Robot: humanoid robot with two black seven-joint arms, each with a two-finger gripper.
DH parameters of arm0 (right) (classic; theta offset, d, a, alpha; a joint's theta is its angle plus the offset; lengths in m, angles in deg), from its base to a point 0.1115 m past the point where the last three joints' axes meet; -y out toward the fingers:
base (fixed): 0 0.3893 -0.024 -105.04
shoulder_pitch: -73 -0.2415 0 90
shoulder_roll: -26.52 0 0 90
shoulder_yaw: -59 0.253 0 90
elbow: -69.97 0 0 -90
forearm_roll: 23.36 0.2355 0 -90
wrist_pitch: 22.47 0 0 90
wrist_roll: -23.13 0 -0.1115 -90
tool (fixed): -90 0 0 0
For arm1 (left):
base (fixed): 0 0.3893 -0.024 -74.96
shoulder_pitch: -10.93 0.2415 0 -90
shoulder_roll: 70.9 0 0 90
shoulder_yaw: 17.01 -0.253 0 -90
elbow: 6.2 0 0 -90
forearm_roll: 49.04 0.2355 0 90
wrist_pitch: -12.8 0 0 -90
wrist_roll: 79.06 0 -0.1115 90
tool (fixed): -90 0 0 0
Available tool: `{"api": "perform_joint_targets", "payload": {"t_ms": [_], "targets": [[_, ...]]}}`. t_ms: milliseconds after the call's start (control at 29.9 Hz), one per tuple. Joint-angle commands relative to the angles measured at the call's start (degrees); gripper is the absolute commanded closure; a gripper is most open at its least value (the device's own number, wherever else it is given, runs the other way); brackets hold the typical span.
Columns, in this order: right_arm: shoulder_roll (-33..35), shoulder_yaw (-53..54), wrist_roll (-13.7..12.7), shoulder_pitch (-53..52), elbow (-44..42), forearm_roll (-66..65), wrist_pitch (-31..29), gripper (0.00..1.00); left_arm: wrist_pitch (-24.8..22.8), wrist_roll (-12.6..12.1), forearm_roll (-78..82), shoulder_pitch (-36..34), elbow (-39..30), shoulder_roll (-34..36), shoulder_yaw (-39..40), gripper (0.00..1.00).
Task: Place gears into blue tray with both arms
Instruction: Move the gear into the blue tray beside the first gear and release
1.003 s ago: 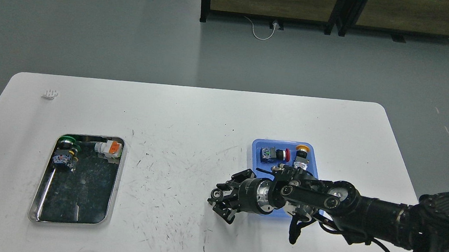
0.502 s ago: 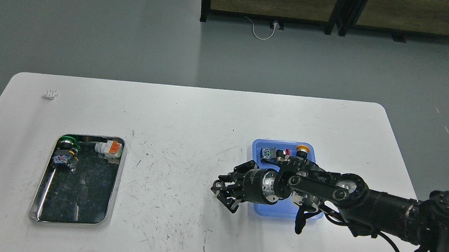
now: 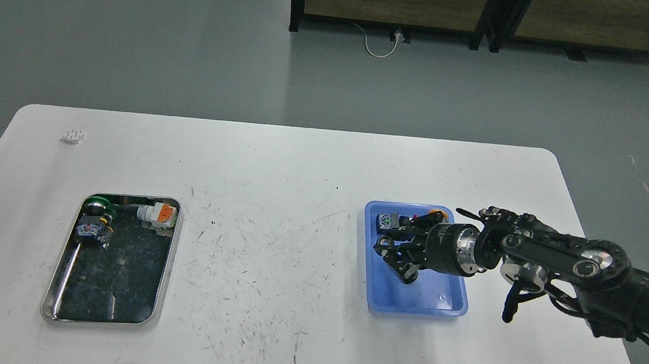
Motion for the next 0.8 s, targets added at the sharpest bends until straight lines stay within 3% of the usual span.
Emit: {"api": "perform_joint_targets", "payload": {"t_ms": [0, 769], "targets": [[1.63, 0.12, -0.01, 1.13, 0.06, -0.17, -0.13, 0.80, 0.00, 0.17, 0.00, -0.03, 0.00, 0.08, -0.02, 0.02], [-0.03, 2.84, 0.08, 4.56, -4.78, -0.70, 0.49, 0.78, -0.09, 0.17, -0.01, -0.29, 0.00, 0.26, -0.02, 0.02]]}}
